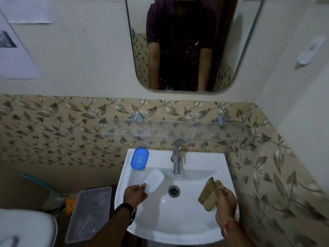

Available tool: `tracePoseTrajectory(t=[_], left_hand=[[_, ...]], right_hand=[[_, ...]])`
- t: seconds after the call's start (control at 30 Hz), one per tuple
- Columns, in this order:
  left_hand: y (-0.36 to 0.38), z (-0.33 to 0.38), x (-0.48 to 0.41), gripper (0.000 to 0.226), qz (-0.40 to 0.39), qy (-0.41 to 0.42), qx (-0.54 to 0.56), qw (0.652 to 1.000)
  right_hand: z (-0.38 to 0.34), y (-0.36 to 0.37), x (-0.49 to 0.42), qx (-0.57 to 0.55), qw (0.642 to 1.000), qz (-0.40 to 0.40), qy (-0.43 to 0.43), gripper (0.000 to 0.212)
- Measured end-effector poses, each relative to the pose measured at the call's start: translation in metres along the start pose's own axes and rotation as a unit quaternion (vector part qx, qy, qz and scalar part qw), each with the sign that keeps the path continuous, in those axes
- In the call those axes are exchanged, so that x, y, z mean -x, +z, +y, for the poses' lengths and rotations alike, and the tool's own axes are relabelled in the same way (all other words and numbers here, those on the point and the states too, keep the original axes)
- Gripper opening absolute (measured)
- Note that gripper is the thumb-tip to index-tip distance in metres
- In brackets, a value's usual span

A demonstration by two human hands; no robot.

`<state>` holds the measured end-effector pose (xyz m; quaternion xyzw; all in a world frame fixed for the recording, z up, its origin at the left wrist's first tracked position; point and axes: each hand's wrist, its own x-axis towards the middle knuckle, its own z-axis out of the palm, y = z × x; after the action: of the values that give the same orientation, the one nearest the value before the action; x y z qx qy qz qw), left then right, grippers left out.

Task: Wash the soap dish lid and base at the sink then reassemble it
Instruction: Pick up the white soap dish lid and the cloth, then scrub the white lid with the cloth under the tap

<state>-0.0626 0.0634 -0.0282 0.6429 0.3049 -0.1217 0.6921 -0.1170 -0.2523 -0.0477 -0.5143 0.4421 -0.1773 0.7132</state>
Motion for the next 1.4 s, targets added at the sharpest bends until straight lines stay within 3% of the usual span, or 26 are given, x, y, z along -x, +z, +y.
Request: tracePoseTrajectory(t=[0.2, 0.33, 0.53, 0.73, 0.83, 0.97, 1.03, 1.13, 1.2, 1.4], left_hand=[[-0.010, 0.009, 0.011, 0.028, -0.010, 0.037, -0.158, 0.987], [-0.003, 0.022, 0.020, 0.039, 0.007, 0.092, -0.293, 0.952], [0.026, 0.046, 0.046, 0.034, -0.030, 0.228, -0.526, 0.819], [0.053, 0.047, 0.074, 0.032, -0.068, 0.374, -0.701, 0.603], [0.053, 0.045, 0.086, 0.034, -0.068, 0.406, -0.727, 0.550], [0.056, 0.035, 0.075, 0.057, -0.070, 0.409, -0.739, 0.531], [0.056, 0.036, 0.080, 0.057, -0.070, 0.410, -0.737, 0.533], [0.053, 0.037, 0.093, 0.043, -0.061, 0.432, -0.743, 0.507], [0.053, 0.040, 0.098, 0.025, -0.058, 0.425, -0.745, 0.511], [0.054, 0.047, 0.101, 0.031, -0.043, 0.407, -0.699, 0.587]], right_hand=[[0.007, -0.010, 0.017, 0.008, 1.000, -0.019, 0.001, 0.016], [-0.007, -0.013, 0.036, 0.008, 0.999, -0.031, -0.006, 0.018], [-0.003, -0.020, 0.048, 0.030, 0.999, -0.038, 0.004, 0.016], [-0.005, -0.024, 0.058, 0.010, 0.999, -0.041, 0.033, 0.016], [-0.003, -0.021, 0.061, 0.000, 0.998, -0.045, 0.050, 0.017], [-0.006, -0.012, 0.068, -0.029, 0.996, -0.059, 0.056, 0.026], [-0.008, -0.005, 0.071, -0.029, 0.995, -0.074, 0.056, 0.031], [-0.009, 0.005, 0.076, -0.006, 0.994, -0.085, 0.064, 0.038], [-0.010, 0.013, 0.081, 0.018, 0.993, -0.092, 0.071, 0.041], [-0.018, 0.035, 0.099, 0.067, 0.990, -0.107, 0.063, 0.038]])
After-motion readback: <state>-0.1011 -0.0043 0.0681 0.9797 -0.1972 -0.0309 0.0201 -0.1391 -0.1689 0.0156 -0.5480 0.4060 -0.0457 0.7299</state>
